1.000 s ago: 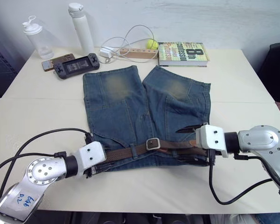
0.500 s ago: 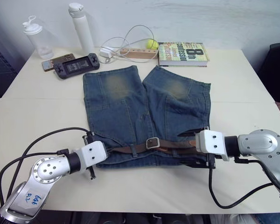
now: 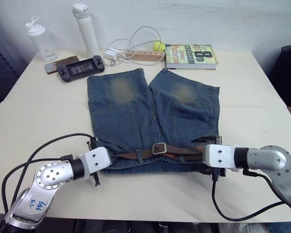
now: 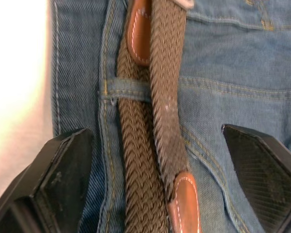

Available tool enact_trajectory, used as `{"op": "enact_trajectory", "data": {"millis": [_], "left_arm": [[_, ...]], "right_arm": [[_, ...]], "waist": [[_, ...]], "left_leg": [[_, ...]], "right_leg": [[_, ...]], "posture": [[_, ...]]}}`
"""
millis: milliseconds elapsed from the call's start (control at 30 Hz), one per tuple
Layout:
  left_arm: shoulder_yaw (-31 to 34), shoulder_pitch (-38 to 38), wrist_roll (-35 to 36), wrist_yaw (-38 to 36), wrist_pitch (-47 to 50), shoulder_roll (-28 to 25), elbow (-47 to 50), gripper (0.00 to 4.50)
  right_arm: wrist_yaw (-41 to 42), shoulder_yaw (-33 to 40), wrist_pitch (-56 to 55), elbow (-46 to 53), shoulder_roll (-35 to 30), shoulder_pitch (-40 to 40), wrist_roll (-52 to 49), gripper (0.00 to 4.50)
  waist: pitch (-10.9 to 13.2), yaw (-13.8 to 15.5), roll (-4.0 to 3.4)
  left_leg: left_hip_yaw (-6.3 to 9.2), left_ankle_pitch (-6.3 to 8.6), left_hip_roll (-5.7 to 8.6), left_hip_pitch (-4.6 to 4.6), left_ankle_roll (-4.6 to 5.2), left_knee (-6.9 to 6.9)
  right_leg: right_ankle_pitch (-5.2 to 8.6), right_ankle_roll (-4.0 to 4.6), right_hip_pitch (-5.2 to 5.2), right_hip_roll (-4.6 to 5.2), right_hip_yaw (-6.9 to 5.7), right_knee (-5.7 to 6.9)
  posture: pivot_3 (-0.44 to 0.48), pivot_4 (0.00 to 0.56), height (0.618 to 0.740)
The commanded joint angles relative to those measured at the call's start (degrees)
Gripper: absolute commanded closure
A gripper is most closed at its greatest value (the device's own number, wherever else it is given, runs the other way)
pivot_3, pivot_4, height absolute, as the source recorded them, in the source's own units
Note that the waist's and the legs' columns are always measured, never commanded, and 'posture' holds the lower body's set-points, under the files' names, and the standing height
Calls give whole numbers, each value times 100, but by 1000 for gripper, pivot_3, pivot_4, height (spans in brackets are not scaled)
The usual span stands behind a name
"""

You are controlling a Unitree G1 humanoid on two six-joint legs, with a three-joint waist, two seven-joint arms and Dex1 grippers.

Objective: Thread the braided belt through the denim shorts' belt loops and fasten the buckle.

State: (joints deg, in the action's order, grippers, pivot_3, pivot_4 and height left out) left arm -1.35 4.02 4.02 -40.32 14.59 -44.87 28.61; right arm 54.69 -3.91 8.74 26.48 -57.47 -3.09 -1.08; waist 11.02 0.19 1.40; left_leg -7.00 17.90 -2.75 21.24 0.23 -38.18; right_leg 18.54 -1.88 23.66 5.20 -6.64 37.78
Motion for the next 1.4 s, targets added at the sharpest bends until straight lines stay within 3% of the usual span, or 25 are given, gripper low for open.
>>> {"op": "enact_trajectory", "data": {"millis": [33, 433, 600, 700, 767, 800, 933, 967, 1000, 1100, 1267, 1400], "left_arm": [[-58, -59, -24, -34, 53, 64, -26, 4473], [-21, -158, -9, -134, 185, 130, -164, 4473], [-54, -208, -5, -191, 162, 122, -252, 4473], [-83, -234, -21, -209, 155, 131, -286, 4500], [-90, -252, -34, -189, 168, 155, -302, 4500], [-94, -257, -38, -185, 168, 161, -309, 4500], [-96, -261, -44, -188, 163, 168, -318, 4500], [-96, -262, -45, -189, 163, 169, -319, 4500], [-96, -262, -51, -183, 162, 173, -314, 4500], [-95, -264, -62, -173, 162, 181, -308, 4500], [542, -67, 504, -93, 878, 280, -235, 4500], [992, 209, 634, -304, 1063, 18, -447, 4500]], "right_arm": [[-213, 225, -346, -35, -22, 145, 295, 0], [-1624, 1122, -1531, -55, 614, 1413, 1101, 0], [-2146, 1299, -2573, -199, 761, 1991, 1615, 0], [-2353, 1290, -2873, -410, 789, 2054, 1815, 786], [-2403, 1245, -3031, -548, 766, 1969, 1871, 1866], [-2424, 1231, -3097, -598, 766, 1934, 1883, 2049], [-2469, 1228, -3233, -687, 790, 1901, 1927, 3740], [-2477, 1228, -3250, -699, 791, 1899, 1932, 3911], [-2463, 1166, -3234, -751, 799, 1846, 1954, 4481], [-2443, 1075, -3240, -852, 819, 1759, 1991, 4481], [-2628, 1276, -3401, -1433, 700, 1940, 2185, 4481], [-2811, 1388, -3590, -2070, 547, 1907, 2336, 4481]], "waist": [[0, 5, 0], [0, 115, 0], [-1, 116, -1], [-1, 114, -1], [-1, 111, -1], [-1, 108, -1], [-2, 106, -2], [-2, 106, -2], [-2, 107, -2], [-2, 115, -2], [-2, 113, -2], [-2, 113, -2]], "left_leg": [[0, 0, 1, 0, 0, 0], [-1, -2, 2, -1, -2, -1], [-2, -2, 2, -5, -2, -1], [-2, -3, 1, -7, -4, -1], [-1, -4, 0, -8, -6, 0], [-2, -5, 0, -8, -6, 0], [-5, -5, 1, -9, -5, 0], [-5, -5, 1, -9, -5, 0], [-5, -5, 1, -9, -5, 0], [-4, -5, 1, -8, -5, 0], [-5, -6, 2, -9, -3, -1], [-4, -7, 1, -8, -3, 0]], "right_leg": [[0, 0, 0, 0, 0, 0], [-1, -1, -2, 0, 0, 0], [-1, -2, -5, 0, 0, 4], [-1, -2, -5, -1, 1, 4], [-1, -1, -5, -1, 1, 5], [-1, -1, -5, -1, 1, 5], [-1, -1, -5, -2, 6, 6], [-1, -1, -4, -2, 5, 6], [-1, -1, -4, -2, 5, 6], [-1, -1, -4, -2, 5, 6], [-1, -1, -5, -2, 6, 7], [-1, -1, -5, -2, 5, 6]], "posture": [[0, 150, 703], [0, 150, 703], [0, 150, 703], [0, 150, 703], [0, 150, 703], [0, 150, 703], [0, 150, 703], [0, 150, 703], [0, 150, 703], [0, 150, 703], [0, 150, 703], [0, 150, 703]]}}
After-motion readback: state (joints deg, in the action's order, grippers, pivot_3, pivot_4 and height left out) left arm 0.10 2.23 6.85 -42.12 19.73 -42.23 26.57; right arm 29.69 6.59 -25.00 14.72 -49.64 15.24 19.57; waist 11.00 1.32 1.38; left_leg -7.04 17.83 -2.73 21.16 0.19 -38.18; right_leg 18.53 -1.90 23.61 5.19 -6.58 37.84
